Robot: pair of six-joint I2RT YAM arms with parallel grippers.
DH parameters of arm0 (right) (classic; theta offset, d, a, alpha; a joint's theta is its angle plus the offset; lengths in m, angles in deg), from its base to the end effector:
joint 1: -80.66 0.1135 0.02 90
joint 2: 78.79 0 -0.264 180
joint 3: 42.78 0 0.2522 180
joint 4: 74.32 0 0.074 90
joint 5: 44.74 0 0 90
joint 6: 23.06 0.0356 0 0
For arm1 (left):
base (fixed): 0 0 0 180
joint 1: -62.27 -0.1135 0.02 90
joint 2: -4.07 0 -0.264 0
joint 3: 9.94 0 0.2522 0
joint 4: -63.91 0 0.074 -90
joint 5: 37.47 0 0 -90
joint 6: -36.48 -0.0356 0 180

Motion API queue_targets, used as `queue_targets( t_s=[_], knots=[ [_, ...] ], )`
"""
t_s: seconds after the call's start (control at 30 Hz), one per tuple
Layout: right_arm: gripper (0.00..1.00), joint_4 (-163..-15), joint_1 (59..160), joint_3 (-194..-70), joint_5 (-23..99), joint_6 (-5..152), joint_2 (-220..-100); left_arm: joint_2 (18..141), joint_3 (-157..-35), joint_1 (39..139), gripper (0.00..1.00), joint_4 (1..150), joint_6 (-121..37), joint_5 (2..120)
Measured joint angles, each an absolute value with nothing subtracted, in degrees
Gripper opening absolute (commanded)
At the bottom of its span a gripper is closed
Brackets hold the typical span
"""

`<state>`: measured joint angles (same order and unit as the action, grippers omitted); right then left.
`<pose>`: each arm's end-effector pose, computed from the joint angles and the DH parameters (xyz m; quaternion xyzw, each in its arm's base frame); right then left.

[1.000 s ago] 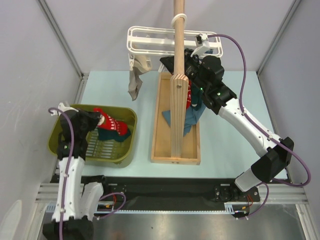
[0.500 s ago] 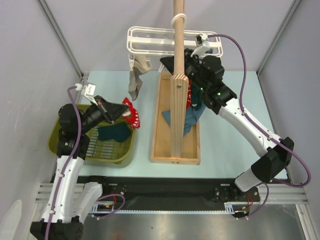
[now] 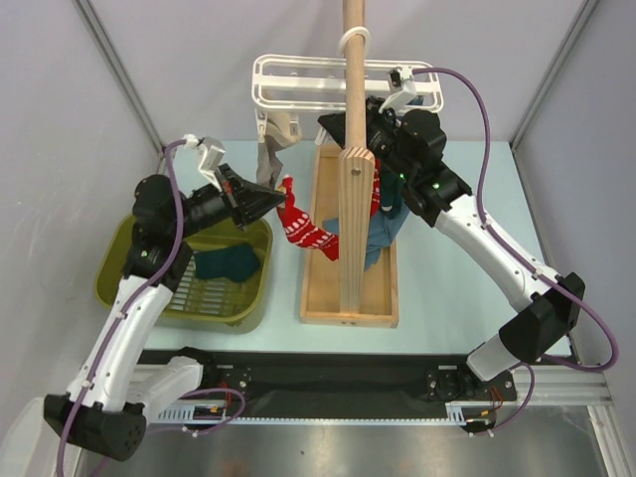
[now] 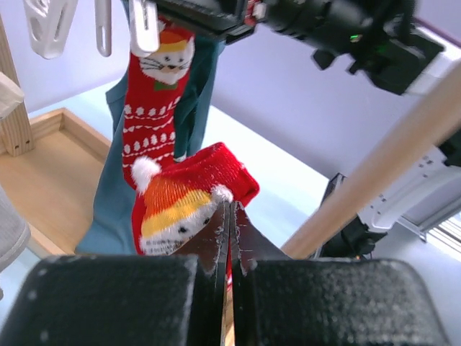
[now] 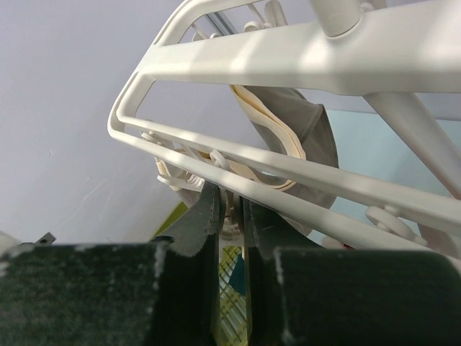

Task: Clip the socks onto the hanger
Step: Clamp the sock onto the hanger.

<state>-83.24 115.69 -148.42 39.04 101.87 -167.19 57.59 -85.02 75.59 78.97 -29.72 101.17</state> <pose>0.2940 0.2108 0.4680 -0.0416 0.6529 0.4621 0.5986 0.1831 -0.0708 0.4295 0.2505 0.6323 -0.4764 0.5572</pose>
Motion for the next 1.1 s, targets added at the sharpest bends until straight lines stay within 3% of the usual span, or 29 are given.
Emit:
queue_targets(
  t_s=[0.4,1.1],
  knots=[
    [0.0,-84.93,115.89,-149.38,39.24,101.77,-167.19,66.72,-90.94,81.8,0.0,81.09,-29.61,84.1],
    [0.0,-88.6,116.98,-151.5,41.66,100.91,-167.3,75.01,-100.23,90.61,0.0,85.33,-33.24,76.47]
  ],
)
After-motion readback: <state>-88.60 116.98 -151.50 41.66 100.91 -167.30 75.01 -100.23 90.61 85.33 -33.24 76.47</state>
